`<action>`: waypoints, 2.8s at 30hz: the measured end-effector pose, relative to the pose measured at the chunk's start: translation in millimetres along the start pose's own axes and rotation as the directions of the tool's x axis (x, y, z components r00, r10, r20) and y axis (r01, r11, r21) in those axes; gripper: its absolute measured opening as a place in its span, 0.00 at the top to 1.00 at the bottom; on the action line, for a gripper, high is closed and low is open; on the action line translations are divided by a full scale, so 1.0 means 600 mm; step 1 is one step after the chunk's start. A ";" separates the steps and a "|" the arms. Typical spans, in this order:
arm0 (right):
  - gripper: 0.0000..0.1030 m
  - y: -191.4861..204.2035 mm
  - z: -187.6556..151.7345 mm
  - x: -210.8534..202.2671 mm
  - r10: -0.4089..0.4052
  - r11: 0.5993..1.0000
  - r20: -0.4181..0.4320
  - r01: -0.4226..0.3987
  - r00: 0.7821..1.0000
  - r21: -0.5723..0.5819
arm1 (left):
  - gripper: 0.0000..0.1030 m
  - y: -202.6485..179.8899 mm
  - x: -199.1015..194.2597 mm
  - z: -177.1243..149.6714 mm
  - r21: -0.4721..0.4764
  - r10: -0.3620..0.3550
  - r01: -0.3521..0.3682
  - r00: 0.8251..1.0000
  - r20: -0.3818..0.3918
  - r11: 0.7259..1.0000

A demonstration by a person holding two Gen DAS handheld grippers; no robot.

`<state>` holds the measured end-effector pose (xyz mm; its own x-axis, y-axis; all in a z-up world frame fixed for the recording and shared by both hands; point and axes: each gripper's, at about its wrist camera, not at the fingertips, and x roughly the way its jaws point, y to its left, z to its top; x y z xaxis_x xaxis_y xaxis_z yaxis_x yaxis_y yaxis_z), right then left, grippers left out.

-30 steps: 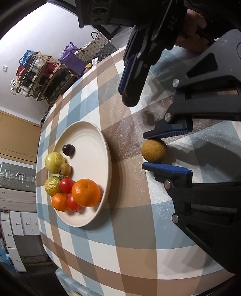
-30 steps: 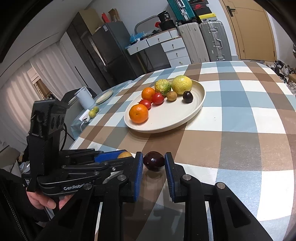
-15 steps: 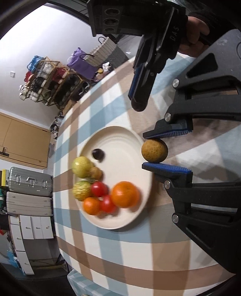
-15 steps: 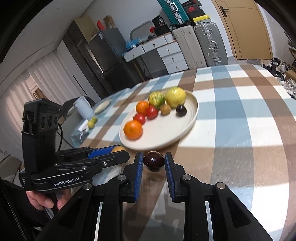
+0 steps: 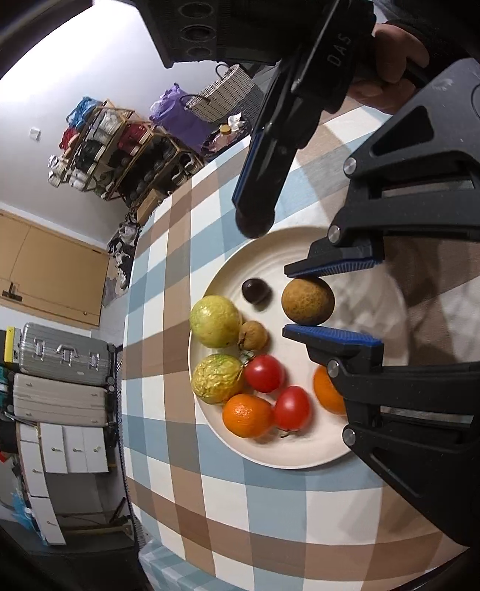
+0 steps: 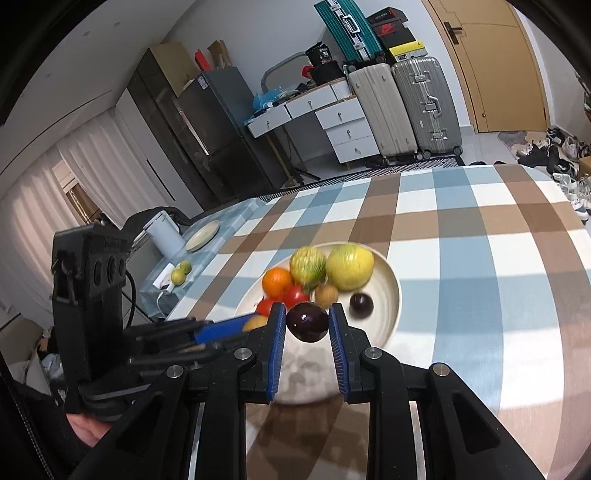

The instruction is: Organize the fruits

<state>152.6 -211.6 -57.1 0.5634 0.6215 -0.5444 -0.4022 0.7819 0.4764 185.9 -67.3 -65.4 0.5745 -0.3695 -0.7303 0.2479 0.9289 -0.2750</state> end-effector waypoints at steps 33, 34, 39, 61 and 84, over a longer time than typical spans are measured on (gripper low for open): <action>0.74 -0.030 0.032 0.097 0.010 0.999 -0.095 -0.005 0.995 0.052 | 0.78 0.023 0.055 0.017 -0.016 0.014 -0.014 1.000 -0.005 1.000; 0.70 -0.031 0.033 0.092 0.006 0.999 -0.089 -0.001 0.996 0.054 | 0.78 0.021 0.050 0.017 -0.013 0.016 -0.016 1.000 0.001 1.000; 0.63 -0.031 0.038 0.065 -0.007 0.998 -0.042 0.010 0.999 0.067 | 0.78 0.015 0.024 0.017 -0.004 0.029 -0.029 0.999 0.024 1.000; 0.03 0.055 0.007 -0.110 -0.102 0.993 0.234 0.114 0.967 -0.041 | 0.13 -0.012 -0.162 0.007 -0.023 0.175 -0.174 0.955 0.239 0.984; 0.00 0.198 -0.029 -0.258 -0.095 0.952 0.515 0.229 0.852 -0.204 | 0.01 -0.064 -0.398 -0.055 0.031 0.255 -0.331 0.780 0.572 0.943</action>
<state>5.3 -214.0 71.5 0.8898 0.4297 -0.1535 -0.4006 0.8968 0.1878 13.5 -13.7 99.0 0.9572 -0.0648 -0.2822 0.0679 0.9977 0.0014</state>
